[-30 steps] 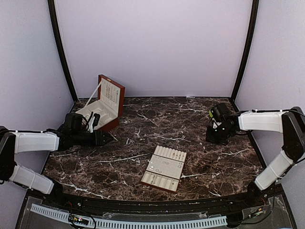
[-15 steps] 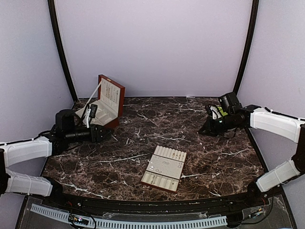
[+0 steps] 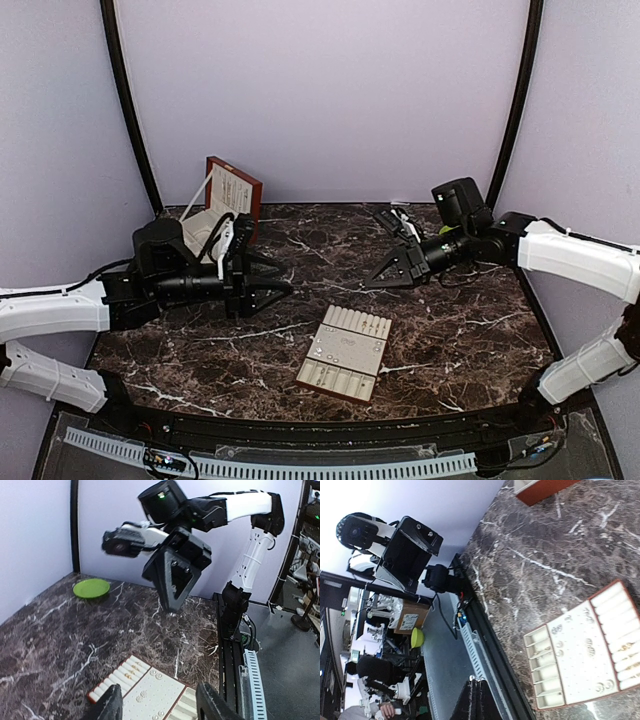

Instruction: Organize the mixed jewelry

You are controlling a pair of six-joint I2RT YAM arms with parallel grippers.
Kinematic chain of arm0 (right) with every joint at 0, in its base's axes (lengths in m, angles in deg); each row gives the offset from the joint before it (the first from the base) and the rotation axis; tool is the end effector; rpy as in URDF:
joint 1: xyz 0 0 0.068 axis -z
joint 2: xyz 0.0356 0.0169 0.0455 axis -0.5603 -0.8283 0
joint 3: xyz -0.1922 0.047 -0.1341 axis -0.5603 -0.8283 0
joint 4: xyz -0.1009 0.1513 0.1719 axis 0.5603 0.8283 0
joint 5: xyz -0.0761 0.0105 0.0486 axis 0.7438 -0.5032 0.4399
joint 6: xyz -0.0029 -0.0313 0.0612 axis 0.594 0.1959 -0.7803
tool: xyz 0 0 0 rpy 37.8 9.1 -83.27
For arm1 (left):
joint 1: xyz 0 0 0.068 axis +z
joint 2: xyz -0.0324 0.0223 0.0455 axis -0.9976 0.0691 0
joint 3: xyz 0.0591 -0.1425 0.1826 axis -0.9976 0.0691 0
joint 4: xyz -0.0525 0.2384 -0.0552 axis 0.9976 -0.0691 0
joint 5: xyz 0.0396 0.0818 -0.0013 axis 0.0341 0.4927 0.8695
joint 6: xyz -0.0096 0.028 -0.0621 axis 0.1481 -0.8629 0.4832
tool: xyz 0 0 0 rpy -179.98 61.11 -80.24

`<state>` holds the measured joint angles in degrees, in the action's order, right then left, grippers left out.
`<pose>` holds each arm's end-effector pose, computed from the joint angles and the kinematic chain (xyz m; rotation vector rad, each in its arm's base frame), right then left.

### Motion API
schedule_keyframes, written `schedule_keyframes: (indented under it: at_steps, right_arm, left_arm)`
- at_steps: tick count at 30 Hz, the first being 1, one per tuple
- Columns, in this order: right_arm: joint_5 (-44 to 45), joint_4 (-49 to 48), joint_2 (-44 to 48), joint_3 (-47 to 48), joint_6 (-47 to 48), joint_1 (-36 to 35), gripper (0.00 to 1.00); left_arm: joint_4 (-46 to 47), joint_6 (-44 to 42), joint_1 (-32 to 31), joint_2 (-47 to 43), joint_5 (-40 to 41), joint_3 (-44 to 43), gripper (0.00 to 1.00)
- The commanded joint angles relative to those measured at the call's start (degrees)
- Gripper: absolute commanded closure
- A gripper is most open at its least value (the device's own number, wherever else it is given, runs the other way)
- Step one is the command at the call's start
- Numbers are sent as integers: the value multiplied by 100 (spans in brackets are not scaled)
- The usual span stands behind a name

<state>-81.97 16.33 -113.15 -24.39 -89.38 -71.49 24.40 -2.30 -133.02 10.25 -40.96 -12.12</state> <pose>0.2078 0.2143 0.2575 -0.7218 2.3289 1.6129 0.1679 -0.2193 0.2631 0.9965 1.4239 -1.0844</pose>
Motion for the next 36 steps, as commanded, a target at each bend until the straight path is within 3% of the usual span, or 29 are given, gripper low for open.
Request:
schedule_keyframes:
  at_steps: [1, 13, 36]
  right_arm:
    - [-558, -523, -85, 173, -424, -288, 100]
    - [-638, -765, -64, 124, -580, -690, 100]
    - [-582, -678, -270, 156, -513, -873, 100]
  left_arm:
    - [-670, -1257, -596, 99, 761, -518, 49]
    - [-1283, -2440, -1419, 1142, 1194, -1531, 61]
    - [-1685, -2693, -1507, 1701, 899, -2118, 78]
